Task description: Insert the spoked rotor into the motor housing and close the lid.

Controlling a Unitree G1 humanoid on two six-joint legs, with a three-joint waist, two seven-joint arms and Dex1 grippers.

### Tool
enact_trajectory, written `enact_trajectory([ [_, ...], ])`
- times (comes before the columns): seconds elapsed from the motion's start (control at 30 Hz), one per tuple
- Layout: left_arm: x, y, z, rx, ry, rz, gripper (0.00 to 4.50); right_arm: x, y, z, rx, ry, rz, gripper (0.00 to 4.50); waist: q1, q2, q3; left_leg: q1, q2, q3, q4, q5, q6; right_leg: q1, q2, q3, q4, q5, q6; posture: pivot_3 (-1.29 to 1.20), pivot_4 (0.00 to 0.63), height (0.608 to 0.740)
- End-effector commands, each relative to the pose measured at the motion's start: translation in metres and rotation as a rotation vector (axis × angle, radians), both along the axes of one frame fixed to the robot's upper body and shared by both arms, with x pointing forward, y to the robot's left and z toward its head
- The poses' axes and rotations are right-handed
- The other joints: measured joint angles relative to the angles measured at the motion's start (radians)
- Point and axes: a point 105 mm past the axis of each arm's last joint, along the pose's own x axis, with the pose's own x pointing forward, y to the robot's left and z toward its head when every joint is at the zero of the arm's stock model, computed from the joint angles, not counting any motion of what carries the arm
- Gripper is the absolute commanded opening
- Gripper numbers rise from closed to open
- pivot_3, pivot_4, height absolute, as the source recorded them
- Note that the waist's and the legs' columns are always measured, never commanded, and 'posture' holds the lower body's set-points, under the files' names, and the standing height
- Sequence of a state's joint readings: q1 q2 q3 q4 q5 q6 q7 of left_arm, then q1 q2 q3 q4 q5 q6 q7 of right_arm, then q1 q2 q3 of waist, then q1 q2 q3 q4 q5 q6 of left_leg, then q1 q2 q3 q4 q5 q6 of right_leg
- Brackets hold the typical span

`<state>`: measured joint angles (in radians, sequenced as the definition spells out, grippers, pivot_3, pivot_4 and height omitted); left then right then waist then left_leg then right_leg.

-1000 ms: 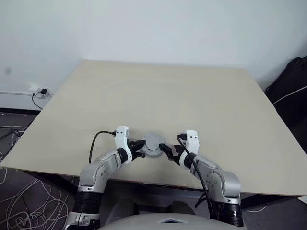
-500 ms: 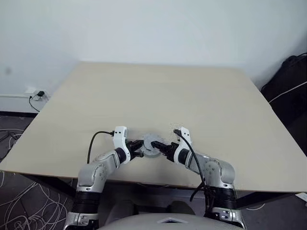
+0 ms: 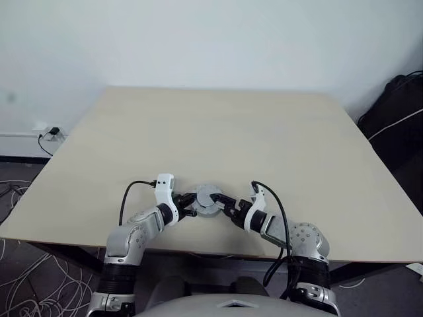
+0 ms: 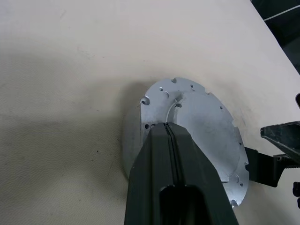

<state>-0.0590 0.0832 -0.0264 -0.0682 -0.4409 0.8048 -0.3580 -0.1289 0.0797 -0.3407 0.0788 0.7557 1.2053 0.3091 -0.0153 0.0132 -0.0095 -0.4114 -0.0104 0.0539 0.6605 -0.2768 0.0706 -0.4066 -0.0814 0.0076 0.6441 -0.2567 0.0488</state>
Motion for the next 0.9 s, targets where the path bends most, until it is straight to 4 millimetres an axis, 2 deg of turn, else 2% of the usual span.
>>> enact_trajectory([
  [0.03, -0.001, -0.006, 0.001, -0.001, 0.003, -0.027, 0.0, -0.002, 0.029, 0.002, 0.075, 0.012, 0.056, 4.47, -0.002, 0.0, -0.001, 0.0, 0.0, 0.0, 0.0, 0.0, 0.0, 0.0, 0.0, 0.0, 0.0, 0.0, 0.0, 0.0, 0.0, 0.74],
  [0.37, -0.002, -0.004, 0.0, 0.001, 0.005, -0.018, 0.0, -0.009, 0.04, 0.011, 0.139, -0.007, 0.142, 4.47, -0.012, 0.0, -0.002, 0.001, 0.0, 0.0, 0.0, 0.0, 0.0, 0.0, 0.001, 0.0, 0.001, 0.002, 0.0, 0.0, 0.0, 0.74],
  [0.6, -0.002, -0.006, 0.0, -0.005, 0.006, -0.016, 0.0, -0.009, 0.044, 0.008, 0.118, 0.006, 0.148, 4.47, -0.014, -0.001, -0.003, 0.0, 0.0, 0.0, 0.0, 0.0, 0.0, -0.001, 0.001, 0.001, 0.0, 0.002, 0.0, 0.0, 0.0, 0.74],
  [0.8, -0.004, -0.006, -0.001, -0.006, 0.008, -0.013, 0.0, -0.007, 0.04, 0.01, 0.132, 0.002, 0.118, 2.58, -0.015, 0.0, -0.002, 0.0, 0.0, 0.0, -0.001, 0.0, 0.0, -0.002, 0.001, 0.001, 0.0, 0.002, 0.0, 0.0, 0.0, 0.74],
  [0.9, -0.004, -0.005, -0.001, -0.005, 0.009, -0.01, 0.0, -0.01, 0.037, 0.012, 0.136, 0.0, 0.118, 1.91, -0.017, 0.0, -0.002, 0.0, 0.0, 0.0, -0.001, 0.0, 0.0, -0.002, 0.001, 0.001, 0.001, 0.002, 0.0, 0.0, 0.0, 0.74],
])
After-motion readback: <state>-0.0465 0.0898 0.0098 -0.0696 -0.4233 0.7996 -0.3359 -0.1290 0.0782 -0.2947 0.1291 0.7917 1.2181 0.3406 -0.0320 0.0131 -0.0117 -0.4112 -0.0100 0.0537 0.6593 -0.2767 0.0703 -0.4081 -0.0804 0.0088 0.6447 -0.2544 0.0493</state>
